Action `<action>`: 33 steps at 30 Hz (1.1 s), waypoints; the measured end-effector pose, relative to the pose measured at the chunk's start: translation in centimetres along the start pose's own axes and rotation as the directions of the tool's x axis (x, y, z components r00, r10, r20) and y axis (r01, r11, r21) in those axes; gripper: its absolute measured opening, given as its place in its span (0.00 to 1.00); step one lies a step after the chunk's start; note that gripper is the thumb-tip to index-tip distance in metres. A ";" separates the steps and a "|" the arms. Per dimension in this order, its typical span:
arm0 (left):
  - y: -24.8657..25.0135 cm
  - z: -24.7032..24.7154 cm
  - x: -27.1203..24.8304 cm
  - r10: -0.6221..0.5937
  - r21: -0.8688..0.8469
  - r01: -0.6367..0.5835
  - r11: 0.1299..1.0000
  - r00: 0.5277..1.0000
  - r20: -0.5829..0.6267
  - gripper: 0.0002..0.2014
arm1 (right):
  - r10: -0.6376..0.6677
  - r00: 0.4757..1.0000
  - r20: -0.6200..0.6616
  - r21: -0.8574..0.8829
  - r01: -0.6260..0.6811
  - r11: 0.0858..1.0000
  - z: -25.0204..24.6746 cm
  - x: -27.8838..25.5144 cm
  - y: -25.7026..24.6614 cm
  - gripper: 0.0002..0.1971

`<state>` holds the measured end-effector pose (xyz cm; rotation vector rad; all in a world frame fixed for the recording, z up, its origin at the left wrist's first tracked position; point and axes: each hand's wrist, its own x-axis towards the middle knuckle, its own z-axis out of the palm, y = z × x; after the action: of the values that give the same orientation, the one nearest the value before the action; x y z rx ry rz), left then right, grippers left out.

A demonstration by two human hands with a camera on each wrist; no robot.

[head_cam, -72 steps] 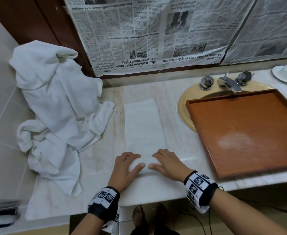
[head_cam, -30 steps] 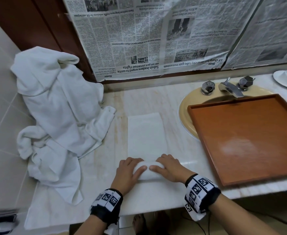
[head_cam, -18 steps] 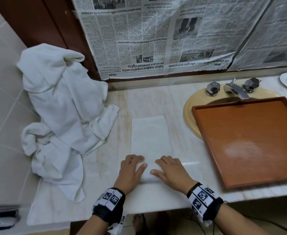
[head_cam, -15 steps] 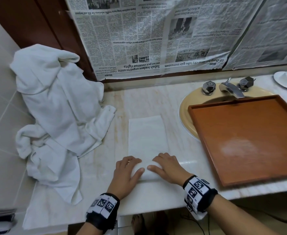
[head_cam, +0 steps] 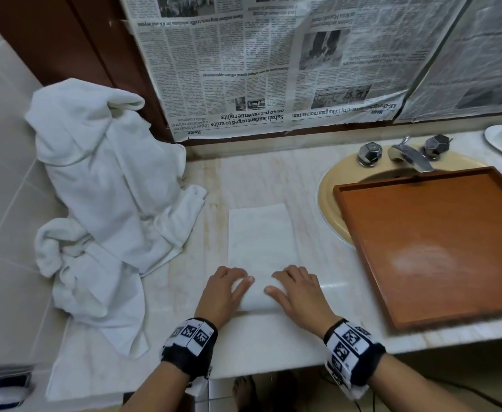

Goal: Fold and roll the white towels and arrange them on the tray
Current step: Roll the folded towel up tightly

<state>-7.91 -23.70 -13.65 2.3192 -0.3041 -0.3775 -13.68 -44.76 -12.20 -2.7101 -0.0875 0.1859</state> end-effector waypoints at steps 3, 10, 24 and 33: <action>-0.1 0.0 -1.0 0.126 0.094 -0.123 0.988 0.992 -0.029 0.23 | 0.084 0.986 0.143 0.134 -0.103 0.986 -0.9 1.6 0.8 0.38; 0.0 -0.2 -1.3 0.093 0.048 -0.095 0.994 0.995 0.047 0.26 | 0.128 0.981 0.144 0.111 -0.145 0.983 -1.2 1.8 0.8 0.29; 1.2 -1.3 0.3 0.072 0.063 -0.075 0.995 0.997 0.039 0.31 | 0.046 0.958 0.284 0.144 -0.090 0.985 -2.1 2.4 1.5 0.33; 0.4 -0.9 -0.6 0.070 0.115 -0.096 0.989 0.975 0.212 0.40 | 0.003 0.975 0.222 -0.133 0.027 0.991 -3.0 0.5 0.3 0.39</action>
<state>-8.17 -23.25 -12.68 2.3825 -0.5392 -0.5748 -12.71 -46.21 -9.68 -2.8126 -0.1877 0.4958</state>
